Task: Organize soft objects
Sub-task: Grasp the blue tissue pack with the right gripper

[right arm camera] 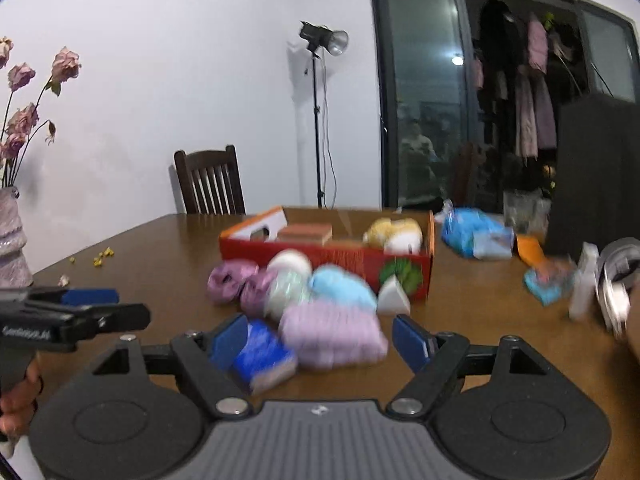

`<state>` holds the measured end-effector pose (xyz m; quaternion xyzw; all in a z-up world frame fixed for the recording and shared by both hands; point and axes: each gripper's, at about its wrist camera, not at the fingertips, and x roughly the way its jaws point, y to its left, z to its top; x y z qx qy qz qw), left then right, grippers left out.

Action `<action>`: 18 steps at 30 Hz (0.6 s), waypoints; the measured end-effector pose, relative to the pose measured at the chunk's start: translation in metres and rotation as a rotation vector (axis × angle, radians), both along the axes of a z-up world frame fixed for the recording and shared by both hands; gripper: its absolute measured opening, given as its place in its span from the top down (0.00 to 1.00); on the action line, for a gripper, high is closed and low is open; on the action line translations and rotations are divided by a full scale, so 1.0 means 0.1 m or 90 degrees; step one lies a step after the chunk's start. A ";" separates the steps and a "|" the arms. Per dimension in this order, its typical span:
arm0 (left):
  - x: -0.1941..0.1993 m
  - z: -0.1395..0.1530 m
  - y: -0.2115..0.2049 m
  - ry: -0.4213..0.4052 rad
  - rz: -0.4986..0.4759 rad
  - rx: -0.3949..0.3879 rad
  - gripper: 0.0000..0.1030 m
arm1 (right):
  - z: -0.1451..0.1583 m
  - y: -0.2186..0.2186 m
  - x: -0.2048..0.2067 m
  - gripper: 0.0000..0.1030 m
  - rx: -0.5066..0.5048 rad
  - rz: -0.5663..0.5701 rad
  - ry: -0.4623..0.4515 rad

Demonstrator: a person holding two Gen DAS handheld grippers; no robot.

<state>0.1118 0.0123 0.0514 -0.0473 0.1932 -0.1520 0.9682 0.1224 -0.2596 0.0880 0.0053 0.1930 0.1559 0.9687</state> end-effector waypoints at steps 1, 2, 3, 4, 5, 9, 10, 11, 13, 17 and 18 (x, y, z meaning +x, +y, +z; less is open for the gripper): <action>-0.09 -0.05 0.00 -0.003 0.002 0.013 0.10 | -0.06 0.00 -0.08 0.23 0.006 -0.005 0.007; -0.17 -0.08 0.00 -0.005 0.001 0.024 0.10 | -0.12 0.01 -0.15 0.23 0.013 -0.004 0.015; -0.24 -0.10 0.02 -0.007 -0.003 0.030 0.10 | -0.18 0.02 -0.22 0.23 0.019 -0.003 0.024; -0.27 -0.11 0.03 -0.005 -0.007 0.026 0.10 | -0.22 0.04 -0.27 0.24 0.023 -0.001 0.032; -0.27 -0.10 0.04 -0.002 -0.011 0.019 0.10 | -0.25 0.05 -0.31 0.24 0.024 0.000 0.037; -0.21 -0.08 0.04 -0.001 -0.010 0.011 0.10 | -0.30 0.08 -0.37 0.24 0.038 0.008 0.043; -0.19 -0.09 0.04 0.004 -0.012 0.010 0.10 | -0.31 0.07 -0.37 0.25 0.045 0.006 0.043; -0.15 -0.10 0.03 0.008 -0.016 0.007 0.10 | -0.32 0.06 -0.35 0.25 0.053 0.004 0.045; -0.04 -0.12 0.04 0.010 -0.028 -0.005 0.10 | -0.36 0.06 -0.27 0.26 0.080 0.001 0.060; 0.35 -0.14 0.06 0.028 -0.028 -0.037 0.19 | -0.45 0.10 -0.02 0.41 0.121 0.007 0.101; 0.47 -0.14 0.05 0.035 -0.038 -0.044 0.26 | -0.47 0.14 0.05 0.44 0.123 0.005 0.104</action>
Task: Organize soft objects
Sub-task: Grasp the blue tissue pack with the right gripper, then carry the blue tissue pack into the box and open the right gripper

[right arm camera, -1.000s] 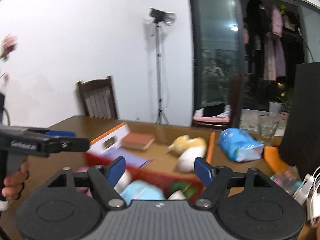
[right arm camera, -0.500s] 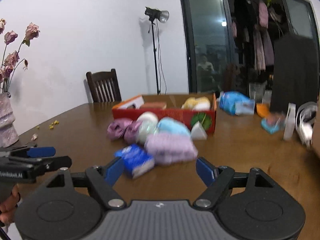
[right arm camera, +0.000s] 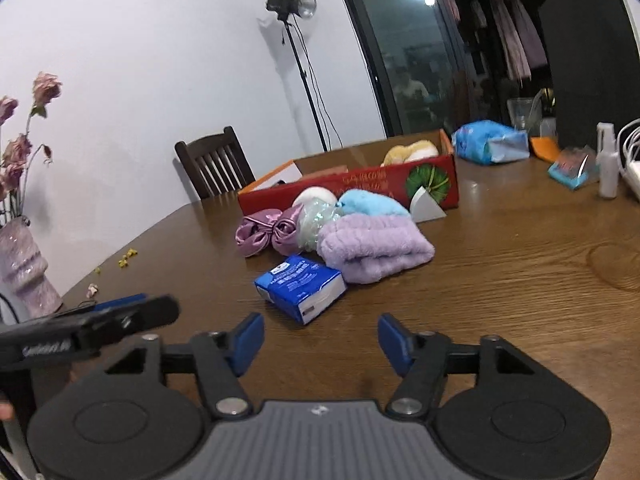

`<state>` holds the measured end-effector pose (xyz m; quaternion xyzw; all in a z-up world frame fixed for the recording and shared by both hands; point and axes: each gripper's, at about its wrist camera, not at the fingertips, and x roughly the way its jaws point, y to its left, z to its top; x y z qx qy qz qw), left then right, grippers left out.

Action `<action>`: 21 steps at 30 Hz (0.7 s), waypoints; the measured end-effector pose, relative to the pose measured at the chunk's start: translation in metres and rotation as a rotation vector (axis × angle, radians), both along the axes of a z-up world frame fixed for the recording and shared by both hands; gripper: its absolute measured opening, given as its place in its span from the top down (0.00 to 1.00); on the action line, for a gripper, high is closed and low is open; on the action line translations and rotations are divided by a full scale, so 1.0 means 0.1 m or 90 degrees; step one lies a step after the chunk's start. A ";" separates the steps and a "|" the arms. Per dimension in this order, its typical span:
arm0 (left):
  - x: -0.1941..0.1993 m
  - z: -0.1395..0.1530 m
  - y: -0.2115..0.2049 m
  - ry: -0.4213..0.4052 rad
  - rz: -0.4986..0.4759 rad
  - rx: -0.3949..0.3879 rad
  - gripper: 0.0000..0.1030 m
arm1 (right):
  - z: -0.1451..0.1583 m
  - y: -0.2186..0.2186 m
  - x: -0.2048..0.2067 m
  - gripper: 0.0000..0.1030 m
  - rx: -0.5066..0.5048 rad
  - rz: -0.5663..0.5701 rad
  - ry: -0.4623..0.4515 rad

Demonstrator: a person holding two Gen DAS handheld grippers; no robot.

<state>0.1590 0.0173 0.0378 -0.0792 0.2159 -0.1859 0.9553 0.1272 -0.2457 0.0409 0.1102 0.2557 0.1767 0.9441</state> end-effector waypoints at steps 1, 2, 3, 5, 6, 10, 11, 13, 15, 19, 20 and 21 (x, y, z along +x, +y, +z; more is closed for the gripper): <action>0.12 -0.01 -0.01 0.012 -0.009 -0.006 0.30 | -0.01 0.03 0.06 0.45 0.004 -0.002 0.001; 0.24 -0.02 -0.03 0.026 -0.020 -0.012 0.35 | -0.02 0.05 0.14 0.49 0.012 -0.003 0.004; 0.40 -0.03 -0.04 0.046 -0.030 -0.020 0.41 | -0.03 0.07 0.20 0.54 0.021 -0.002 0.009; 0.63 -0.06 -0.09 0.071 -0.043 -0.028 0.45 | -0.06 0.11 0.36 0.60 0.045 0.003 0.023; 0.75 -0.08 -0.11 0.083 -0.048 -0.033 0.48 | -0.08 0.12 0.44 0.62 0.053 0.003 0.035; 1.09 -0.22 -0.13 0.165 -0.068 -0.054 0.73 | -0.18 0.16 0.72 0.69 0.082 -0.005 0.074; 1.09 -0.24 -0.10 0.174 -0.076 -0.074 0.74 | -0.19 0.16 0.77 0.71 0.088 -0.006 0.079; 1.02 -0.25 -0.06 0.192 -0.077 -0.098 0.74 | -0.21 0.15 0.85 0.74 0.088 -0.002 0.088; 0.91 -0.26 -0.05 0.191 -0.074 -0.104 0.74 | -0.22 0.14 0.90 0.76 0.087 0.005 0.092; 0.87 -0.31 0.01 0.193 -0.071 -0.127 0.74 | -0.28 0.09 0.95 0.76 0.093 0.027 0.097; 0.88 -0.30 0.01 0.195 -0.071 -0.128 0.74 | -0.28 0.10 0.97 0.76 0.089 0.031 0.097; 0.89 -0.30 0.00 0.194 -0.071 -0.127 0.74 | -0.28 0.10 0.98 0.76 0.082 0.035 0.095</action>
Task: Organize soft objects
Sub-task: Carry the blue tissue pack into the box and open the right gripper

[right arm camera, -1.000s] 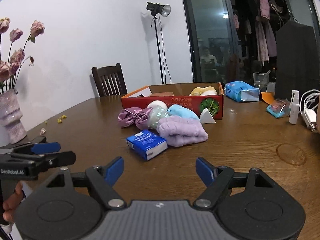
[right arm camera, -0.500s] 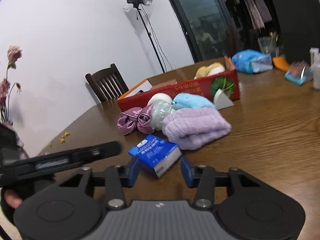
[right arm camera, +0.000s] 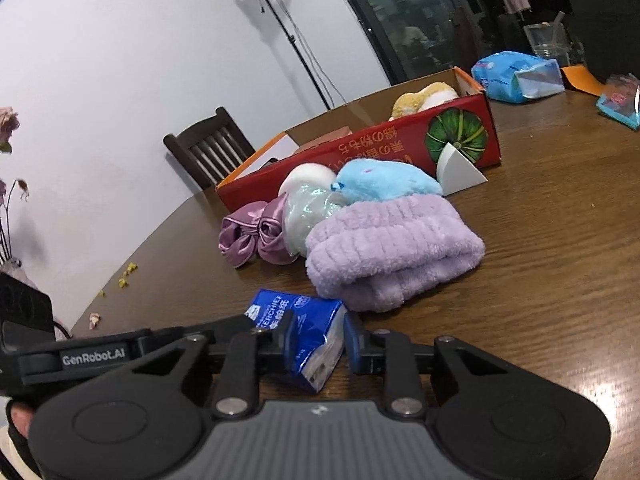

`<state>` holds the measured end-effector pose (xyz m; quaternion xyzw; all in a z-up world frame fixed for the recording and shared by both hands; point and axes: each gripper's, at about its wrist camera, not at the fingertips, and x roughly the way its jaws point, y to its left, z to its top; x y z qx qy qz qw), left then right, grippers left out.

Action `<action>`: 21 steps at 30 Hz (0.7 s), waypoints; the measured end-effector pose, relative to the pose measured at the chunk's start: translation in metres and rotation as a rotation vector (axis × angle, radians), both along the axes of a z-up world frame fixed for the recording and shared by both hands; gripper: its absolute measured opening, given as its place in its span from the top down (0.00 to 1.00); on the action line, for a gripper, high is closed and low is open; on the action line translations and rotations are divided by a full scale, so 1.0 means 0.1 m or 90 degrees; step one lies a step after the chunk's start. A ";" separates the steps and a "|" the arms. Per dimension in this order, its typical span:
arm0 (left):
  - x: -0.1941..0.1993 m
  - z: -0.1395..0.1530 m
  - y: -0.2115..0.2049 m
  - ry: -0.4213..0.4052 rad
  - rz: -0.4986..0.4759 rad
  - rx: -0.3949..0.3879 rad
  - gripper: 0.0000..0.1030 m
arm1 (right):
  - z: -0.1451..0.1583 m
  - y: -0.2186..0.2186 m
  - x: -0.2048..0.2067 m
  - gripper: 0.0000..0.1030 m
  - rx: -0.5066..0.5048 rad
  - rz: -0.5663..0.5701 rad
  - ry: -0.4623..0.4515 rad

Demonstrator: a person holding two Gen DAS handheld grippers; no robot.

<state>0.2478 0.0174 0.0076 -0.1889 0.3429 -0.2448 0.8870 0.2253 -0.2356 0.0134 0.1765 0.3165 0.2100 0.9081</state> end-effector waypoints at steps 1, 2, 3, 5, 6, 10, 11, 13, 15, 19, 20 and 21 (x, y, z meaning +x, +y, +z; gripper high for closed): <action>-0.01 0.01 0.00 -0.002 0.000 0.001 0.74 | 0.00 0.01 0.01 0.76 -0.005 0.003 -0.002; -0.02 0.01 -0.01 -0.005 0.000 0.001 0.75 | 0.00 0.01 0.01 0.76 -0.008 0.005 -0.002; -0.03 0.02 -0.02 -0.009 -0.001 0.003 0.75 | 0.01 0.01 0.02 0.77 -0.008 0.006 -0.002; -0.07 0.04 -0.02 -0.013 -0.006 0.006 0.74 | 0.04 0.03 0.01 0.79 -0.016 0.004 -0.004; -0.08 0.07 0.00 -0.011 -0.003 0.002 0.74 | 0.07 0.05 -0.01 0.80 -0.023 -0.001 -0.008; -0.12 0.42 0.10 -0.079 -0.002 -0.035 0.74 | 0.35 0.09 -0.10 0.80 -0.017 -0.009 -0.068; -0.04 0.55 0.11 -0.103 -0.003 -0.039 0.74 | 0.47 0.08 -0.09 0.81 -0.011 -0.006 -0.098; 0.21 0.79 0.10 -0.143 -0.002 -0.028 0.74 | 0.73 0.06 0.02 0.81 -0.007 0.001 -0.154; 0.60 1.01 0.06 -0.159 0.005 -0.016 0.74 | 0.98 0.02 0.31 0.82 -0.007 0.013 -0.187; 1.78 1.20 -0.04 -0.115 0.002 -0.013 0.74 | 1.34 -0.02 1.28 0.82 -0.040 0.012 -0.208; 2.06 1.17 -0.04 -0.081 0.016 -0.025 0.74 | 1.38 -0.03 1.59 0.82 -0.047 0.015 -0.195; 2.40 1.12 -0.06 -0.056 0.023 -0.020 0.74 | 1.39 -0.05 1.93 0.82 -0.049 0.021 -0.176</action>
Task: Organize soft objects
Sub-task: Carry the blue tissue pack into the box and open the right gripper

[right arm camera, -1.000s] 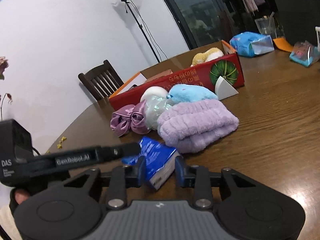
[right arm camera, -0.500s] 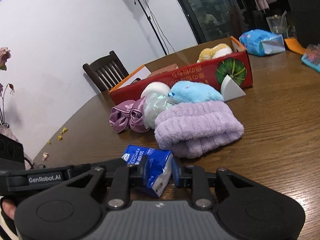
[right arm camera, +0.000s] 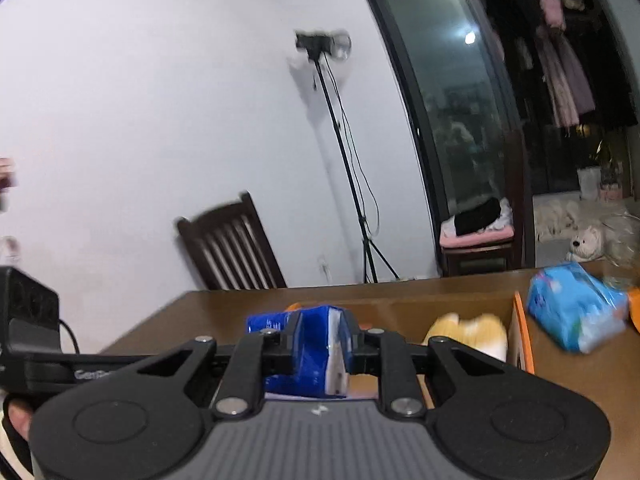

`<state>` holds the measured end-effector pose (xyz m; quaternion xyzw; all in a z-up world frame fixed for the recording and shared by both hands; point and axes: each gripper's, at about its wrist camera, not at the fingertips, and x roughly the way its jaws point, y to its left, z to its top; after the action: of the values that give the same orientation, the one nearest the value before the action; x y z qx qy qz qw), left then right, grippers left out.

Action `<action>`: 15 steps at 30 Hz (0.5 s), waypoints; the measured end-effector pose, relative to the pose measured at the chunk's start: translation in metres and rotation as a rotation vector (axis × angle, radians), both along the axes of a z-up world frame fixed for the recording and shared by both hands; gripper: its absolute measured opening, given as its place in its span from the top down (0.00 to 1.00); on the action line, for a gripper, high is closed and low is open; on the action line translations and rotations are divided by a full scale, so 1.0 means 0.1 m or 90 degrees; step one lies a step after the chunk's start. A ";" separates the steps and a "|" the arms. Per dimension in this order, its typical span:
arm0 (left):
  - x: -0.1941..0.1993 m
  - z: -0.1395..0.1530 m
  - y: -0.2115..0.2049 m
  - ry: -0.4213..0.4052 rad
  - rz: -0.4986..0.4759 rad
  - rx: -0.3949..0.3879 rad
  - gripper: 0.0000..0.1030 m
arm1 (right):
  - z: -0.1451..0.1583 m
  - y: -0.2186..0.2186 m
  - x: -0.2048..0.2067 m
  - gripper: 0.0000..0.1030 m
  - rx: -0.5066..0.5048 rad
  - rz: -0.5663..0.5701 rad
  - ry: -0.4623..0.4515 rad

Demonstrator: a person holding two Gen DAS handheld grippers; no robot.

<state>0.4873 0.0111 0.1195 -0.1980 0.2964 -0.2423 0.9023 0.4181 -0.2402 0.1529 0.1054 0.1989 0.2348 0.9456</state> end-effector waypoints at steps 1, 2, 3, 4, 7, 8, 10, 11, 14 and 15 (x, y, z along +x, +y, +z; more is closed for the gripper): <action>0.24 -0.05 -0.02 0.018 0.001 0.008 0.75 | -0.02 0.00 0.29 0.81 -0.010 0.003 0.018; 0.47 -0.12 -0.04 0.042 0.003 0.009 0.75 | -0.05 0.00 0.57 0.82 -0.025 0.001 0.037; 0.73 -0.21 -0.07 0.072 0.004 0.020 0.75 | -0.11 0.00 0.86 0.82 -0.028 -0.004 0.059; 0.91 -0.28 -0.11 0.092 0.004 0.037 0.75 | -0.19 0.01 1.12 0.82 -0.034 -0.007 0.082; 1.36 -0.53 -0.26 0.142 0.008 0.121 0.74 | -0.48 0.05 1.75 0.81 -0.054 -0.018 0.162; 1.44 -0.62 -0.30 0.150 0.001 0.146 0.75 | -0.60 0.08 1.90 0.82 -0.063 -0.018 0.190; 1.52 -0.73 -0.34 0.170 -0.015 0.169 0.77 | -0.83 0.16 2.09 0.81 -0.106 -0.023 0.230; 1.54 -0.72 -0.32 0.167 -0.014 0.161 0.76 | -0.92 0.21 2.14 0.82 -0.135 -0.024 0.240; 1.54 -0.74 -0.29 0.174 -0.020 0.156 0.76 | -0.97 0.26 2.15 0.81 -0.154 -0.019 0.233; 1.52 -0.75 -0.28 0.174 -0.020 0.158 0.76 | -0.96 0.29 2.13 0.81 -0.165 -0.016 0.231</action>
<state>0.6389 -0.0170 0.0447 -0.1112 0.4469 -0.1891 0.8673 0.6314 -0.2113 0.0572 0.0257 0.3929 0.1723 0.9029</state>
